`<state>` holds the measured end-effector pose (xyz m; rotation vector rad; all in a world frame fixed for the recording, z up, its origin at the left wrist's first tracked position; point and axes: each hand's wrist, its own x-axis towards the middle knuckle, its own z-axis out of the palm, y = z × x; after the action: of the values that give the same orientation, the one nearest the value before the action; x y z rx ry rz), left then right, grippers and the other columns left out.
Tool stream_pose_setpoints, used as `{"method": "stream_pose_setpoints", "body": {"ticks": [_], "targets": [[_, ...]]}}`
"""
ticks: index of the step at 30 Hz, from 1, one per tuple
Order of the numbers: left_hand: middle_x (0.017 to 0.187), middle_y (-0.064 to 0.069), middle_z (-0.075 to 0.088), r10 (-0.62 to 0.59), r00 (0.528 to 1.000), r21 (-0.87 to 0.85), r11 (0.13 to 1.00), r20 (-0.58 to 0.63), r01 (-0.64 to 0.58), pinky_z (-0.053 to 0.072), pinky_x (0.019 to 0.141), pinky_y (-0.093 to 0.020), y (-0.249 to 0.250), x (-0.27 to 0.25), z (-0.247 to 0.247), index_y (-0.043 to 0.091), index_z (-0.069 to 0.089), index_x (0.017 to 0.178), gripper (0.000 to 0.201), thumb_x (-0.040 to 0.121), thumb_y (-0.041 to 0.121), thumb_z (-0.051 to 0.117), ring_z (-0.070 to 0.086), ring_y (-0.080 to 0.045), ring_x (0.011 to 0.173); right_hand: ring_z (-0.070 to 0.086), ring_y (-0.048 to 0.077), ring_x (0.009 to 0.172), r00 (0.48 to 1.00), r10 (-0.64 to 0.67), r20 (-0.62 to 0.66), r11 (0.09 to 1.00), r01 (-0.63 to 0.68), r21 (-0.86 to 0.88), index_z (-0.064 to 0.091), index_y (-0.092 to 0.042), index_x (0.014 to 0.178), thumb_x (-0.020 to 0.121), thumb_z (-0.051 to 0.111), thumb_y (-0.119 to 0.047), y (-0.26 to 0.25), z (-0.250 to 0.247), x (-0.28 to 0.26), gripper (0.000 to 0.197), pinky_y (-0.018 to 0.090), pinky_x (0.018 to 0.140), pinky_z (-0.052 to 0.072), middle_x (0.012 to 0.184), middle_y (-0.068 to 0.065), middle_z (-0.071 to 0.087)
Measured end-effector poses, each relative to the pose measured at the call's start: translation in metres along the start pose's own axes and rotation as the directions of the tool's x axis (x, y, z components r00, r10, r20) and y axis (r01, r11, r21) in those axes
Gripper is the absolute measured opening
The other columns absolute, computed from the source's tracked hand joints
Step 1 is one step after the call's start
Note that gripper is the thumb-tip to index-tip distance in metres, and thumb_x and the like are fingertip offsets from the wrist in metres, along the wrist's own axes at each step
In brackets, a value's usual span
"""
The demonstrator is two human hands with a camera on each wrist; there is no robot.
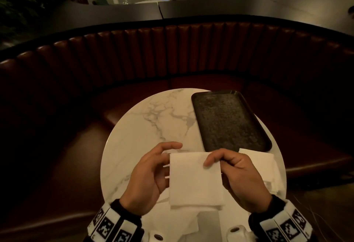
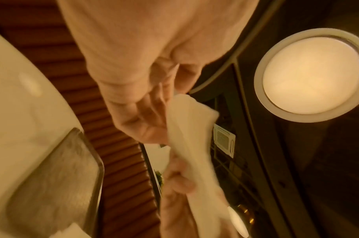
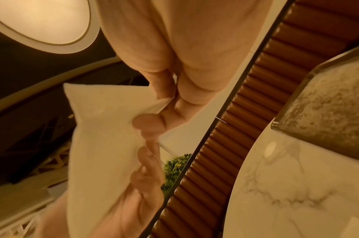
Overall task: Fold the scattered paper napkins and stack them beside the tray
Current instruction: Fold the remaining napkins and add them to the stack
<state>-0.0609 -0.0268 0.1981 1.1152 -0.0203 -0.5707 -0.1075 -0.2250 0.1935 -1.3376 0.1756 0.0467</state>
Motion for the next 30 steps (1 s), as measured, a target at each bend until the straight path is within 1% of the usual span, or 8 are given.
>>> {"method": "stream_pose_setpoints", "body": {"ticks": [3, 5, 8, 14, 21, 24, 27, 30], "targets": [[0.116, -0.026, 0.065, -0.114, 0.993, -0.080, 0.991, -0.038, 0.111, 0.046, 0.091, -0.053, -0.010, 0.002, 0.005, 0.000, 0.060, 0.115, 0.059, 0.096, 0.052, 0.038, 0.062, -0.040, 0.104, 0.066, 0.013, 0.073, 0.997, -0.077, -0.014, 0.994, 0.075, -0.084, 0.070, -0.007, 0.067, 0.091, 0.039, 0.015, 0.004, -0.001, 0.005, 0.046, 0.022, 0.059, 0.052, 0.079, 0.001, 0.070], [0.117, -0.024, 0.067, -0.078, 0.994, 0.066, 0.994, -0.080, 0.083, 0.054, 0.085, -0.048, -0.019, 0.006, 0.010, 0.002, 0.060, 0.118, 0.063, 0.093, 0.058, 0.046, 0.064, -0.037, 0.106, 0.065, 0.015, 0.079, 0.994, -0.110, -0.009, 0.983, 0.107, -0.146, 0.070, -0.011, 0.065, 0.090, 0.039, 0.017, 0.006, -0.001, 0.007, 0.048, 0.026, 0.064, 0.053, 0.085, 0.000, 0.070], [0.113, -0.024, 0.066, 0.063, 0.994, 0.262, 0.964, -0.086, -0.038, 0.057, 0.067, -0.041, -0.026, 0.010, 0.014, 0.006, 0.062, 0.114, 0.049, 0.087, 0.047, 0.059, 0.064, -0.040, 0.097, 0.065, 0.019, 0.085, 0.990, -0.138, 0.014, 0.973, 0.139, -0.183, 0.066, -0.007, 0.067, 0.088, 0.039, 0.019, 0.011, -0.003, 0.009, 0.043, 0.029, 0.068, 0.052, 0.093, 0.005, 0.069], [0.105, -0.025, 0.061, 0.064, 0.993, 0.309, 0.951, -0.100, -0.030, 0.052, 0.083, -0.048, -0.025, 0.014, 0.020, -0.001, 0.056, 0.101, 0.062, 0.085, 0.059, 0.057, 0.060, -0.027, 0.090, 0.064, 0.014, 0.086, 0.992, -0.123, 0.029, 0.969, 0.126, -0.210, 0.058, 0.001, 0.065, 0.087, 0.036, 0.019, 0.013, -0.012, 0.010, 0.037, 0.020, 0.063, 0.050, 0.097, 0.003, 0.069], [0.083, -0.007, 0.065, 0.124, 0.989, 0.382, 0.921, -0.084, -0.083, 0.047, 0.071, -0.038, -0.027, 0.024, 0.019, 0.010, 0.064, 0.084, 0.033, 0.082, 0.043, 0.064, 0.058, -0.021, 0.080, 0.065, 0.020, 0.097, 0.991, -0.120, 0.062, 0.967, 0.131, -0.217, 0.059, 0.000, 0.064, 0.085, 0.038, 0.021, 0.018, -0.021, 0.013, 0.037, 0.024, 0.070, 0.053, 0.103, 0.005, 0.070], [0.080, -0.001, 0.065, 0.171, 0.983, 0.456, 0.881, -0.064, -0.124, 0.047, 0.070, -0.034, -0.028, 0.024, 0.018, 0.011, 0.064, 0.083, 0.030, 0.080, 0.041, 0.065, 0.057, -0.015, 0.076, 0.068, 0.019, 0.095, 0.993, -0.074, 0.087, 0.990, 0.084, -0.117, 0.065, 0.001, 0.083, 0.073, 0.051, 0.009, 0.012, -0.025, 0.012, 0.018, 0.022, 0.065, 0.053, 0.109, 0.006, 0.070], [0.077, 0.006, 0.065, 0.278, 0.960, 0.591, 0.779, -0.030, -0.208, 0.045, 0.067, -0.023, -0.027, 0.025, 0.018, 0.015, 0.064, 0.082, 0.021, 0.083, 0.036, 0.062, 0.056, -0.006, 0.072, 0.067, 0.022, 0.100, 0.989, 0.019, 0.145, 0.999, -0.014, -0.035, 0.066, -0.012, 0.111, 0.068, 0.051, -0.004, 0.003, -0.029, 0.015, 0.046, 0.032, 0.071, 0.055, 0.111, 0.009, 0.069], [0.078, 0.004, 0.067, 0.323, 0.946, 0.636, 0.730, 0.000, -0.249, 0.048, 0.066, -0.027, -0.029, 0.028, 0.021, 0.019, 0.065, 0.083, 0.016, 0.084, 0.035, 0.063, 0.059, -0.008, 0.071, 0.068, 0.017, 0.092, 1.000, 0.022, 0.005, 0.962, -0.020, -0.271, 0.074, -0.020, 0.096, 0.085, 0.068, -0.023, 0.006, -0.018, 0.022, 0.012, 0.032, 0.077, 0.055, 0.095, 0.001, 0.074]]}}
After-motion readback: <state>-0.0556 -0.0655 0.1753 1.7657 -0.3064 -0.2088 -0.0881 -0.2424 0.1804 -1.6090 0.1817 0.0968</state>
